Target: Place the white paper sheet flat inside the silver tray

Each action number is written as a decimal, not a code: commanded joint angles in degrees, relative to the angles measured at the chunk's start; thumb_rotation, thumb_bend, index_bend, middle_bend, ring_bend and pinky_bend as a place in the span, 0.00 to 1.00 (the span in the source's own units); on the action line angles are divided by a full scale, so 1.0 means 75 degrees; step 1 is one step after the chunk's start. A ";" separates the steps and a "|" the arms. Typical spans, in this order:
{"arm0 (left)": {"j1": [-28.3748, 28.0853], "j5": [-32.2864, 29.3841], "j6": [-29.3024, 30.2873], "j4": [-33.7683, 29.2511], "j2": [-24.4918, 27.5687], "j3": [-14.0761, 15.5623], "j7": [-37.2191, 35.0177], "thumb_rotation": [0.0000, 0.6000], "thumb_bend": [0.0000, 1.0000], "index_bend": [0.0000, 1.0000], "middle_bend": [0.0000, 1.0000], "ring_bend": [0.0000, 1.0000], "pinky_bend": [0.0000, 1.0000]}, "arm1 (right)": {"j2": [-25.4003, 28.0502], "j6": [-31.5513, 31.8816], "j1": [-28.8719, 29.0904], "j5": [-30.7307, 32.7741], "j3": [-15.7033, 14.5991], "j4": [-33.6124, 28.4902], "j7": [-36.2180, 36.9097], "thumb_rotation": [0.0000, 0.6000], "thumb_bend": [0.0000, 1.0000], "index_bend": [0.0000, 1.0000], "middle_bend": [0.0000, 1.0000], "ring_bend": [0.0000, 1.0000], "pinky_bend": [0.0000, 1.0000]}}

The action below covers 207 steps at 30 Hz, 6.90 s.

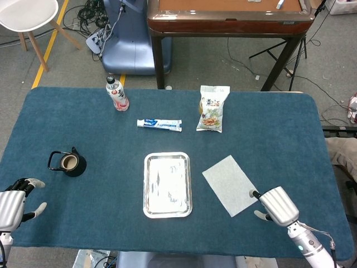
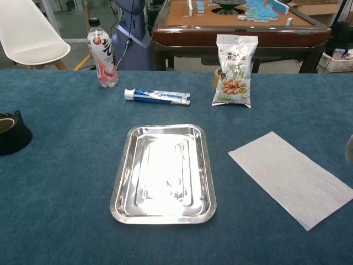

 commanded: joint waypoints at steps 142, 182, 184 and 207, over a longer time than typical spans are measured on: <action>0.0078 -0.0097 0.0033 -0.0054 0.0150 -0.0078 -0.0193 1.00 0.20 0.40 0.36 0.26 0.44 | -0.2745 0.0537 0.0606 0.1262 0.0898 0.0887 -0.0197 1.00 0.53 0.58 1.00 1.00 1.00; 0.0131 -0.0023 0.0130 -0.0092 0.0287 -0.0069 -0.0464 1.00 0.20 0.40 0.36 0.26 0.44 | -0.4293 -0.0218 0.1715 0.1752 0.1596 -0.0748 -0.2530 1.00 0.54 0.58 1.00 1.00 1.00; 0.0133 -0.0017 0.0130 -0.0093 0.0294 -0.0066 -0.0477 1.00 0.20 0.40 0.36 0.26 0.44 | -0.4352 -0.0228 0.1714 0.1807 0.1593 -0.0809 -0.2666 1.00 0.54 0.58 1.00 1.00 1.00; 0.0131 0.0032 0.0110 -0.0111 0.0340 -0.0041 -0.0580 1.00 0.20 0.40 0.36 0.26 0.44 | -0.5395 -0.0324 0.1792 0.2787 0.1941 -0.0653 -0.3443 1.00 0.57 0.58 1.00 1.00 1.00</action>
